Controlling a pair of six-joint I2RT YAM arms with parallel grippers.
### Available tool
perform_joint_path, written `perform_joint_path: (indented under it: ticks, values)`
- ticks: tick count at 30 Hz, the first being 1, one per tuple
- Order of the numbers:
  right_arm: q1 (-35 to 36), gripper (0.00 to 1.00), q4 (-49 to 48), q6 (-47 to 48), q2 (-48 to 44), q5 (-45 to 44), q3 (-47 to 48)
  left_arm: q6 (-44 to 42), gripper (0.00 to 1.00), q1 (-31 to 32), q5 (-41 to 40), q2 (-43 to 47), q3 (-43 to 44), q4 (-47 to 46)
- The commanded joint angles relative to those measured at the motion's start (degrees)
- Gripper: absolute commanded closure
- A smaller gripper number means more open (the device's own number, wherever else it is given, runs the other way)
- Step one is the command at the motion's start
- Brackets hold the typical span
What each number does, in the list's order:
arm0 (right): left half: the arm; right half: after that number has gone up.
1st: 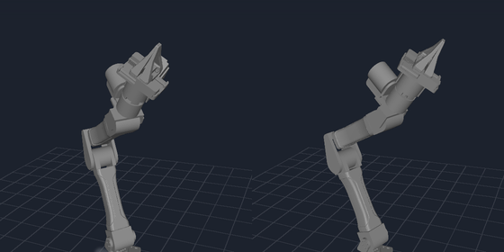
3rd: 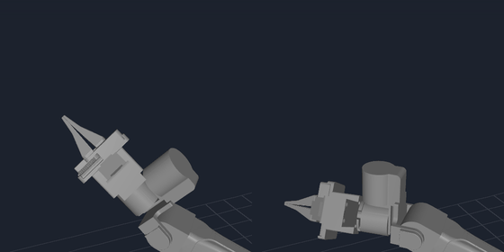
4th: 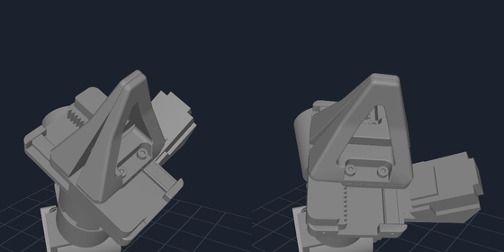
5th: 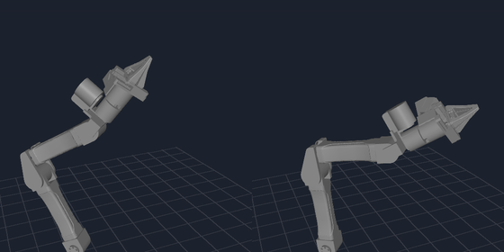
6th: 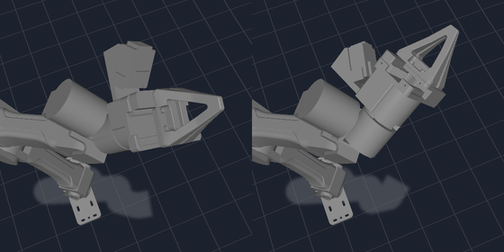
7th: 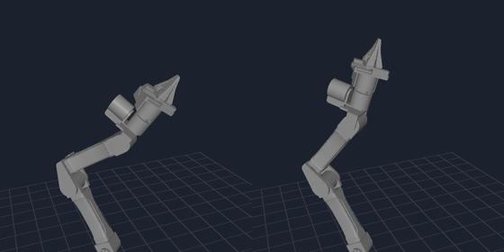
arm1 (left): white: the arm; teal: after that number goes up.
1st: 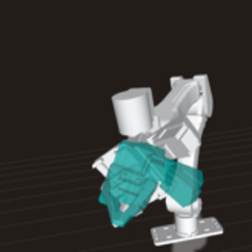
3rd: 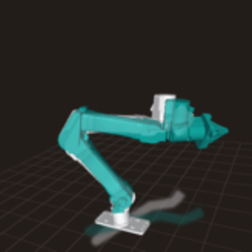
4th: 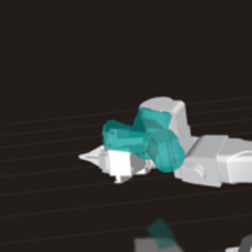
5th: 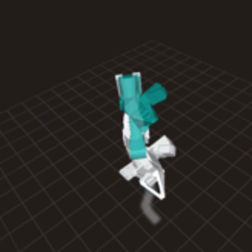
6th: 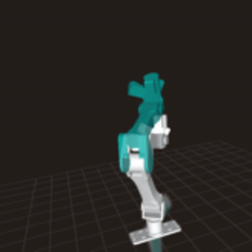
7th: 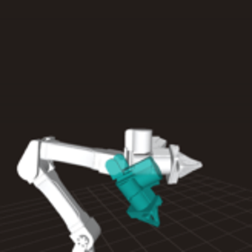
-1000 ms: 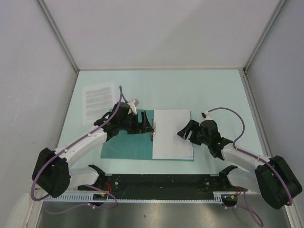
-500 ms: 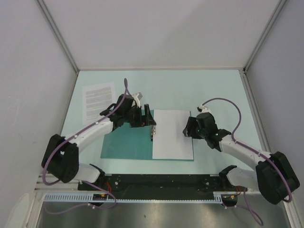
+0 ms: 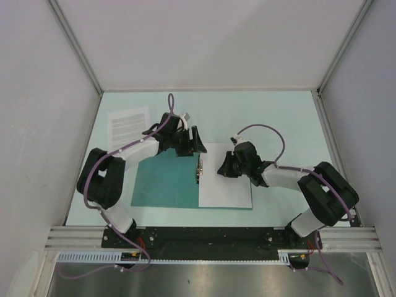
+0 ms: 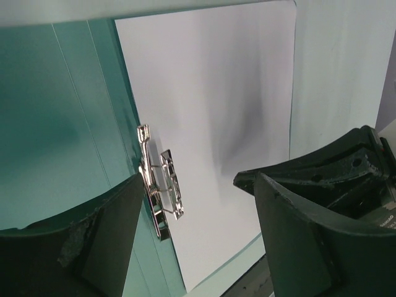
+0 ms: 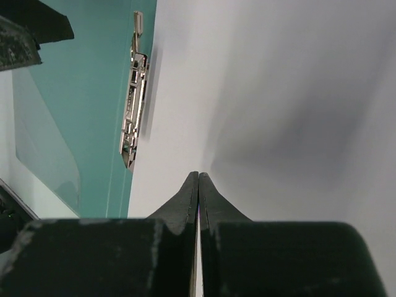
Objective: Put the files into the folder
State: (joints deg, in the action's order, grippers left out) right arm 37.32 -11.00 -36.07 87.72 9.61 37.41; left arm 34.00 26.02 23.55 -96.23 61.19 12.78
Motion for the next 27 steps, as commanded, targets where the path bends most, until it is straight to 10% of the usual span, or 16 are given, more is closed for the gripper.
perform_joint_path:
  ticks: [1, 27]
  values:
    - [0.3, 1.00, -4.6, -0.5, 2.4, 1.1, 2.1, -0.1, 0.23, -1.1, 1.2, -3.2, 3.9, -2.1]
    - [0.2, 1.00, -6.0, -2.3, 7.8, 1.5, 2.1, 1.0, 0.23, -1.1, 1.2, -15.6, 9.8, -4.7]
